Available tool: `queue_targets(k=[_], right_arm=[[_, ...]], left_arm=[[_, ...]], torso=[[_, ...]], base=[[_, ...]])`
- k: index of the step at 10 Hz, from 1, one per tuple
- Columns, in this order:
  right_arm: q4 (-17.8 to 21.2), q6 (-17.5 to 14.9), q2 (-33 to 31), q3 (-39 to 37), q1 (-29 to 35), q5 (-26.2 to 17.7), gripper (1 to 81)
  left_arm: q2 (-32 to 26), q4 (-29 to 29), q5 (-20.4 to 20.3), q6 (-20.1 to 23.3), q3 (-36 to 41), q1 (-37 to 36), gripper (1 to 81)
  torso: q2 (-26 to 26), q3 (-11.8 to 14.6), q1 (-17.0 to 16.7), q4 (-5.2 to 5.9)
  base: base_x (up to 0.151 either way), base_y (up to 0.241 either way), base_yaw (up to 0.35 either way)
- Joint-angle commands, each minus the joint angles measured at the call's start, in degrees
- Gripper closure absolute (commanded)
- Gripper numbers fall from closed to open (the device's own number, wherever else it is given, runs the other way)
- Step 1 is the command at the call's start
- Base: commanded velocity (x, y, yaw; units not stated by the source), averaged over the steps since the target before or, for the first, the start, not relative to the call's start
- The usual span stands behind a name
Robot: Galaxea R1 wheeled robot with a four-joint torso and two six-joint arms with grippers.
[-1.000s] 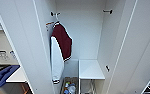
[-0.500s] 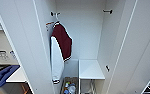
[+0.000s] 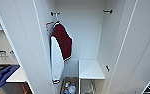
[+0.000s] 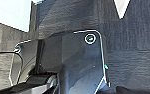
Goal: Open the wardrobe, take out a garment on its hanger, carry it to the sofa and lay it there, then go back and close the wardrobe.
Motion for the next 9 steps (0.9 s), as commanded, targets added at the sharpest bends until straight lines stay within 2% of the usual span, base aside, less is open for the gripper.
queue_targets(k=[1,2,4,6,9], right_arm=[[0.7,4.4,-10.6,1.7,9.3,5.0,1.0],[0.5,7.4,-13.2,1.7,10.8,5.1,1.0],[0.7,10.0,-16.7,1.0,15.1,5.1,1.0],[0.8,16.3,-18.7,-1.5,19.3,5.1,1.0],[0.8,29.3,-23.3,-0.3,25.1,5.0,1.0]], left_arm=[[-12.1,-1.9,-4.9,-3.9,5.7,-6.0,1.0],[-14.8,-1.9,-5.5,-5.4,5.8,-6.7,1.0],[-19.6,-2.0,-8.2,-10.2,5.4,-9.6,1.0],[-24.7,-2.1,-11.7,-19.9,5.1,-12.5,1.0],[-27.0,-2.2,-11.3,-38.2,2.0,-18.3,1.0]], torso=[[0.0,0.0,0.0,0.0],[0.0,0.0,0.0,-0.02],[0.0,0.0,0.0,-0.02],[0.0,0.0,0.0,-0.02],[0.0,0.0,0.0,-0.02]], base=[[0.0,0.0,0.0],[0.0,0.0,0.0],[0.0,0.0,0.0],[0.0,0.0,0.0],[0.0,0.0,0.0]])
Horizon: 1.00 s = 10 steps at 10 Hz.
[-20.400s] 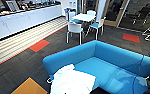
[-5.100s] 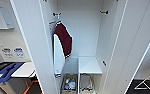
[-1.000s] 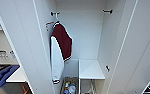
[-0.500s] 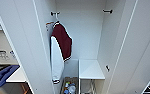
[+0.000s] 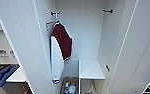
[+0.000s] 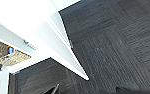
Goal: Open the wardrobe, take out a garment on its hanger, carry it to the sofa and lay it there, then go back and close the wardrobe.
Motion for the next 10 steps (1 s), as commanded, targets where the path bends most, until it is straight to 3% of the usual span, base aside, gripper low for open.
queue_targets(k=[1,2,6,8,10], right_arm=[[0.6,11.2,-8.7,-0.4,10.5,-0.9,1.0],[0.6,14.2,-9.5,0.1,12.2,-1.3,1.0],[0.6,24.3,-12.0,3.6,19.2,-1.7,1.0],[0.6,26.1,-11.3,8.1,23.4,-1.8,1.0],[0.6,28.0,-8.4,11.9,26.6,-1.8,1.0]], left_arm=[[-5.3,-0.3,0.3,-14.9,-4.3,-10.9,1.0],[-5.8,0.1,1.0,-16.3,-4.2,-14.1,1.0],[-5.4,-1.2,11.1,-18.6,-0.1,-27.7,1.0],[0.5,-1.3,13.7,-22.0,0.3,-32.6,1.0],[6.1,-1.4,16.7,-22.2,0.6,-36.0,1.0]], torso=[[0.0,0.0,0.0,0.02],[0.0,0.0,0.0,0.02],[0.1,-0.1,0.0,0.02],[0.1,-0.1,0.0,0.0],[0.1,-0.1,0.1,0.0]], base=[[0.0,0.0,0.0],[0.0,0.0,0.0],[0.0,0.0,0.0],[0.0,0.0,0.0],[0.0,0.0,0.0]])
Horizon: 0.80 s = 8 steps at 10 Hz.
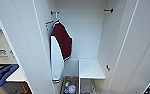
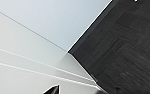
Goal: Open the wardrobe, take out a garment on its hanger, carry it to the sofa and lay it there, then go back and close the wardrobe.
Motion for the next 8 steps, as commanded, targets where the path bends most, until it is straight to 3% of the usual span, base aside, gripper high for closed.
queue_targets(k=[1,5,8], right_arm=[[0.3,3.2,3.2,4.4,10.4,-0.6,1.0],[-4.4,2.7,20.3,2.0,7.8,-1.8,1.0],[-10.6,2.7,29.9,0.2,5.6,-2.0,1.0]], left_arm=[[7.2,-1.1,7.6,-2.7,1.1,-12.0,1.0],[21.5,0.6,12.6,-2.3,-2.2,-12.0,1.0],[32.0,6.3,15.0,-2.2,-5.7,-9.8,1.0]], torso=[[0.0,0.0,0.0,0.0],[0.1,-0.1,0.1,-0.02],[0.1,-0.1,0.1,-0.02]], base=[[0.0,0.0,0.0],[0.0,0.0,0.0],[0.0,0.0,0.0]])
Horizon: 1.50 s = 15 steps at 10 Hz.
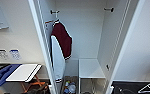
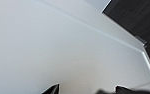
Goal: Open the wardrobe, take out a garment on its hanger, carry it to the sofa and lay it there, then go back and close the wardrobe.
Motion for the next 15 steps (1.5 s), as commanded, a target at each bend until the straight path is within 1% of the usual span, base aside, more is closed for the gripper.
queue_targets(k=[1,3,5,6,8,9,10,11,12,13,14,15], right_arm=[[-10.5,-0.3,10.8,-0.9,2.7,-0.6,1.0],[-13.4,-0.3,13.8,-3.5,1.0,-0.8,1.0],[-15.8,-0.4,15.2,-5.2,-1.6,-1.2,1.0],[-18.6,-0.5,15.0,-6.5,-3.9,-2.7,1.0],[-25.7,-0.6,15.4,-10.0,-10.7,-4.8,1.0],[-30.2,-0.7,16.7,-13.2,-14.4,-6.4,1.0],[-33.9,-0.7,19.3,-16.8,-17.7,-6.5,1.0],[-38.0,-0.8,22.4,-21.6,-21.0,-6.7,1.0],[-41.1,-0.8,23.9,-25.7,-24.3,-6.7,1.0],[-42.6,-0.8,24.7,-28.9,-27.0,-6.6,1.0],[-43.2,-0.8,25.4,-33.3,-30.0,-6.5,1.0],[-43.4,-1.4,26.0,-35.5,-32.4,-6.6,1.0]], left_arm=[[11.4,7.3,3.9,0.5,-2.8,-3.5,1.0],[13.4,11.1,3.4,0.6,-5.6,0.6,1.0],[14.0,13.0,3.1,1.0,-6.8,6.0,1.0],[13.9,17.1,2.9,1.8,-7.5,9.5,1.0],[13.9,26.6,2.7,2.0,-8.7,18.1,1.0],[14.6,34.0,0.9,2.2,-9.6,22.3,1.0],[16.1,38.8,-3.0,1.9,-12.5,25.5,1.0],[18.2,40.3,-6.4,2.4,-16.2,28.3,1.0],[19.9,41.8,-6.9,3.2,-19.9,31.0,1.0],[20.9,43.5,-7.0,3.3,-22.4,33.2,1.0],[21.4,43.9,-9.7,3.4,-24.9,35.4,1.0],[21.7,44.7,-12.8,3.5,-26.2,37.7,1.0]], torso=[[0.0,0.0,0.0,0.0],[0.0,0.0,0.0,0.0],[0.1,0.0,0.0,-0.02],[0.1,0.0,0.0,0.0],[0.1,0.0,0.0,0.0],[0.1,0.0,0.0,0.0],[0.1,0.0,0.0,0.0],[0.1,0.0,0.0,0.0],[0.1,0.0,0.0,0.0],[0.1,0.0,0.0,0.0],[0.0,0.0,0.0,0.0],[0.0,0.0,0.0,0.0]], base=[[0.0,0.0,0.0],[0.0,0.0,0.0],[0.0,0.0,0.0],[0.0,0.0,0.0],[0.0,0.0,0.0],[0.0,0.0,0.0],[0.0,0.0,0.0],[0.0,0.0,0.0],[0.0,0.0,0.0],[0.0,0.0,0.0],[0.0,0.0,0.0],[0.0,0.0,0.0]])
